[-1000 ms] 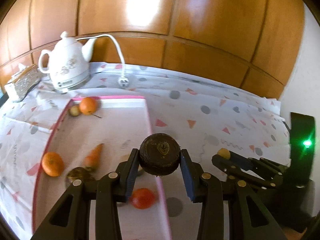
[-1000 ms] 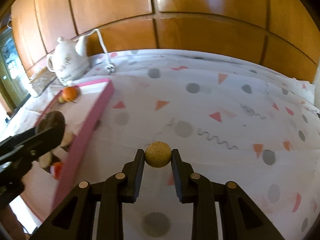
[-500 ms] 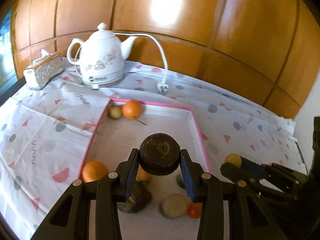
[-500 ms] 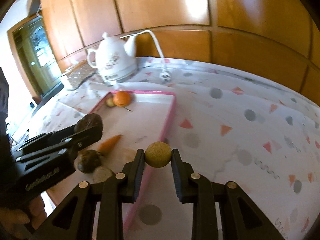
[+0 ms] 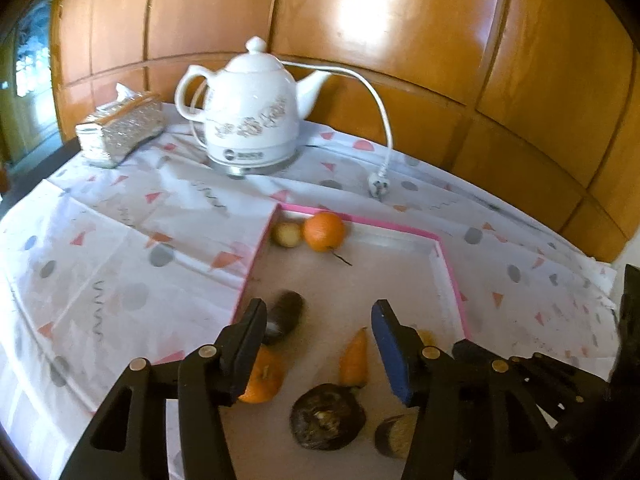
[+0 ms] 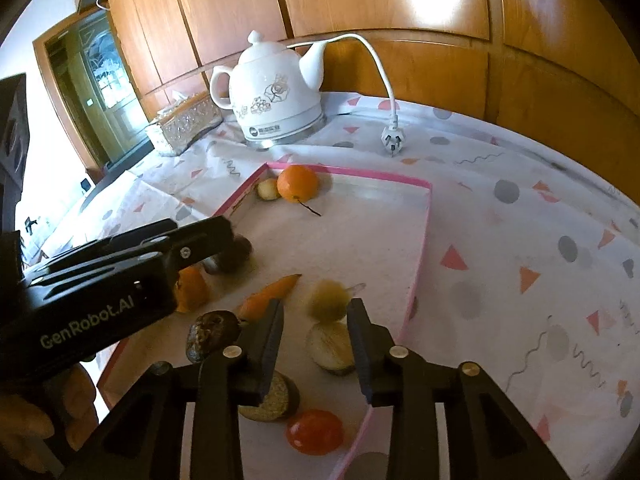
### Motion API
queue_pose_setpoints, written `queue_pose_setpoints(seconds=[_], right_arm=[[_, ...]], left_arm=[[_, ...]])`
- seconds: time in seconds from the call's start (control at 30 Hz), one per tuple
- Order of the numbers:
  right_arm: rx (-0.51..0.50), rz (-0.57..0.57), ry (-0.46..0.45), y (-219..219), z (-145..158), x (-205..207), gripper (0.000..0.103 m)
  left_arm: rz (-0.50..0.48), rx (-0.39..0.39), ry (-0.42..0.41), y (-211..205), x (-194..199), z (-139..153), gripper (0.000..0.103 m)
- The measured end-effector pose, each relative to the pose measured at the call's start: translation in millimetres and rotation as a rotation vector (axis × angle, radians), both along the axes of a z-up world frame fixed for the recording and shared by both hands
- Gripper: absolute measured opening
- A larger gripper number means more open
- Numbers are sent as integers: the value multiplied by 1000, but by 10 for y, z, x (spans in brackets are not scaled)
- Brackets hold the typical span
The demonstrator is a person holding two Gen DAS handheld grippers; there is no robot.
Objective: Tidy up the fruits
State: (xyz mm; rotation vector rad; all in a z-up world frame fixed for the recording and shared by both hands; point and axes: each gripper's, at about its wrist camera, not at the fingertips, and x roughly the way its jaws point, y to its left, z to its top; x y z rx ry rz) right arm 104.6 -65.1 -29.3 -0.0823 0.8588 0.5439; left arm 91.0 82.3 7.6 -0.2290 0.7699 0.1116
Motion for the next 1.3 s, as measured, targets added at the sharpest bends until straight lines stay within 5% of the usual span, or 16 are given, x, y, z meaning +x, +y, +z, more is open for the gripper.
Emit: queue_pose_setpoints(seconds=[0.17, 0.6, 1.3], right_arm=[[14, -27, -4, -56, 15, -81, 34], [-2, -112, -85, -178, 150, -445, 37], [-25, -100, -107, -118, 151, -695, 37]], left_arm=[[37, 30, -26, 15, -177, 50, 57], [82, 68, -111, -23, -605, 278, 85], [83, 85, -113, -98, -897, 307, 103]])
